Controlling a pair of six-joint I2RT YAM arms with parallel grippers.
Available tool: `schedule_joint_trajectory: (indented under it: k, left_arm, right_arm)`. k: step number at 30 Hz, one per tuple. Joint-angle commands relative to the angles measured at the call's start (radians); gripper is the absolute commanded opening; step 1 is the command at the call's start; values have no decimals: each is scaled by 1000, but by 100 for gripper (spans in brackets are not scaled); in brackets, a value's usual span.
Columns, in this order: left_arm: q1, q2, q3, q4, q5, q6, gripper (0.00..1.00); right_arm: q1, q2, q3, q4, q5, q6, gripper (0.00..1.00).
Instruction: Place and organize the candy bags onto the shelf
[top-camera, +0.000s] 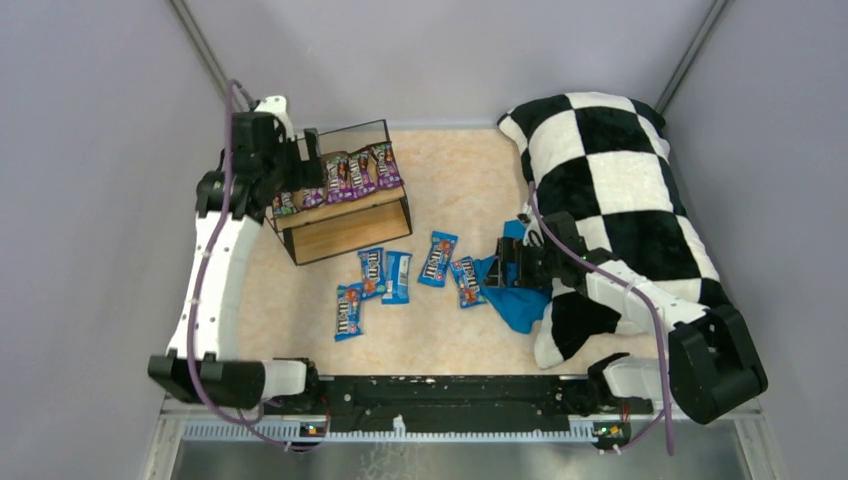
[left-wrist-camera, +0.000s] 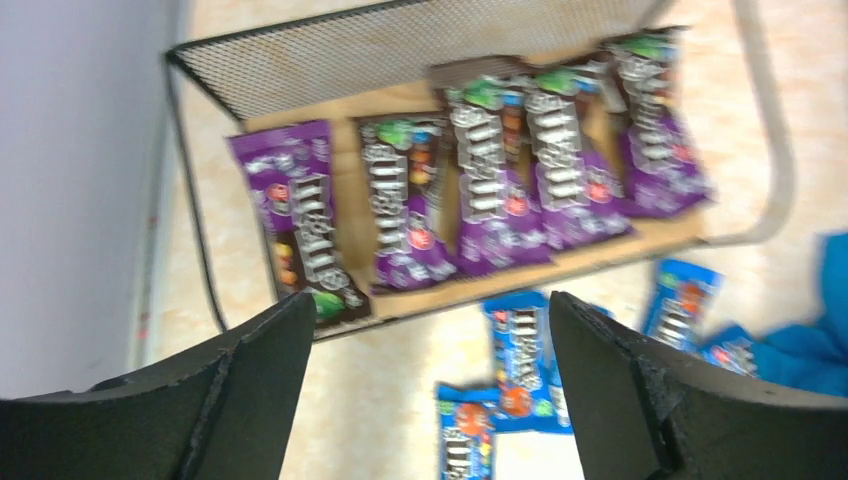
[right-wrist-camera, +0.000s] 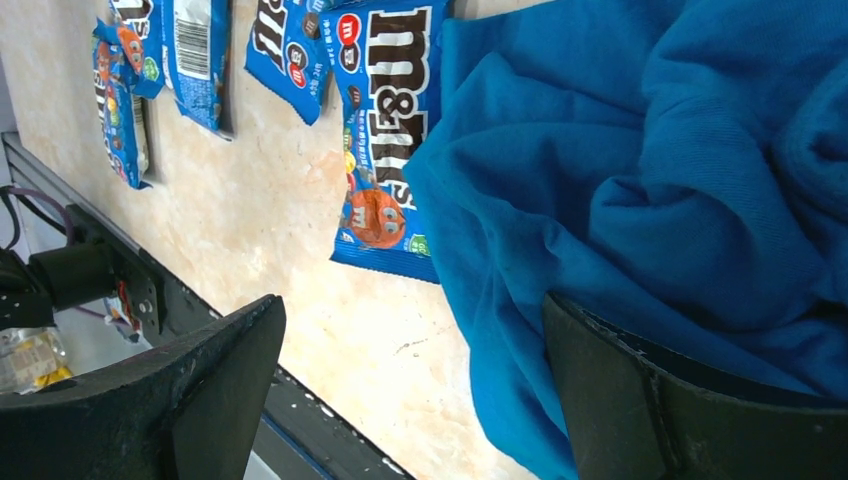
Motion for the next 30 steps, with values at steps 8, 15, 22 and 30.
schedule_joint_trajectory:
  k: [8,15,22,30]
  left_arm:
    - [-4,-397,-522,262,773,-73,98]
    - [-130,-526,-818,396,915,-101,98]
    - [-187,-586,-893,383,834,-141,99]
    - [-202,-651,-927,411,760,-178,99]
  right_arm:
    - [220,140,135,16,97,108,99]
    - [403,307,325,-124,327,122,99]
    - [459,375,387,-96,452,212,85]
    - [439,517,577,-1,619,217,80]
